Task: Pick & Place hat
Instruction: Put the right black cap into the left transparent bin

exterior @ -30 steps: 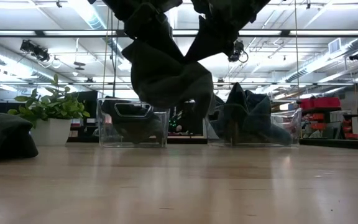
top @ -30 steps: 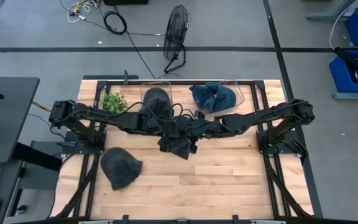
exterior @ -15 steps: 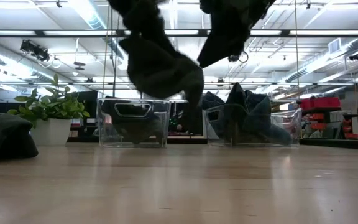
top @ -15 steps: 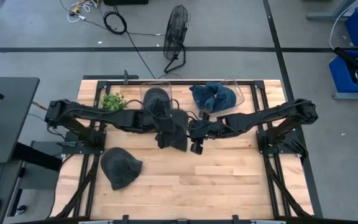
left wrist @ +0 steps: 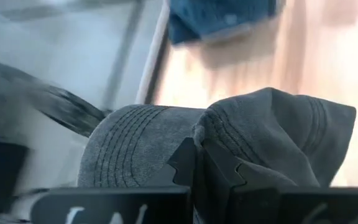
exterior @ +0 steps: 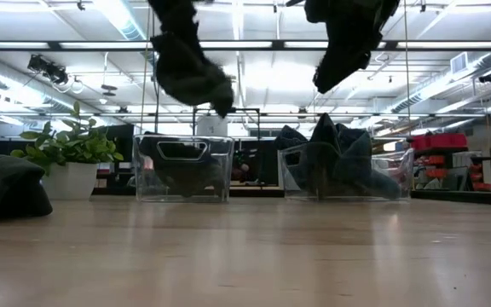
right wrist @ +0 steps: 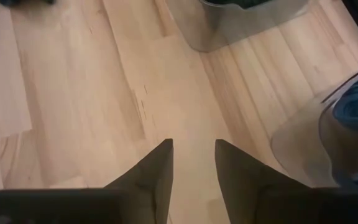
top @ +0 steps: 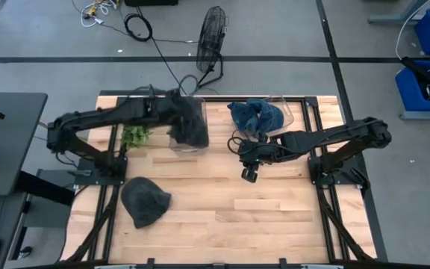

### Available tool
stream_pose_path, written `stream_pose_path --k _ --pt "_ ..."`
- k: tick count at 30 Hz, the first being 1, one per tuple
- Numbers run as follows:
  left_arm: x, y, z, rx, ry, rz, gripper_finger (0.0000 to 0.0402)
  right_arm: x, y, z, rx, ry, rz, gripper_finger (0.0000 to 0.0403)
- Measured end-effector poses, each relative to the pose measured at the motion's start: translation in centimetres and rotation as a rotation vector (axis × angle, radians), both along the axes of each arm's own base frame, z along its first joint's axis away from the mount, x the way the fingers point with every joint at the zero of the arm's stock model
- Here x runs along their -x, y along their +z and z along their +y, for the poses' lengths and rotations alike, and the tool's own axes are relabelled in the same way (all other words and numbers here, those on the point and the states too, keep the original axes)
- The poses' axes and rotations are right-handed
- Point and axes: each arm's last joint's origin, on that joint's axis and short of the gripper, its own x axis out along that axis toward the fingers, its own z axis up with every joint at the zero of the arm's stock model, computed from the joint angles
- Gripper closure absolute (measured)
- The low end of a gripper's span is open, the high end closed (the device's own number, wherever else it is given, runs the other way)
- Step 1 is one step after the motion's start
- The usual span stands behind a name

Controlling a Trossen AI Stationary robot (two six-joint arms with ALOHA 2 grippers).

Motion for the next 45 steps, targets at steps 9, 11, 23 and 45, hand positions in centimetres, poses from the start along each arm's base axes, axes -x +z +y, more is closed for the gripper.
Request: stream_pose_path --k 9,11,23,45 --pt "0.8 -3.8 5.6 0.176 0.065 0.034 0.0384 0.0 0.0 0.0 0.0 0.0 -0.004 0.028" --pt "1.0 -4.5 6.6 0.23 0.061 0.031 0.0384 0.0 0.0 0.0 0.006 -0.003 -0.007 0.028" --pt "1.2 -9.2 10.5 0.444 0.189 0.074 0.0379 -0.1 0.1 0.0 0.005 -0.004 -0.018 0.028" --pt "0.9 -5.4 8.9 0.265 0.0 -0.077 0.0388 -0.2 0.1 0.0 0.01 -0.003 -0.027 0.028"
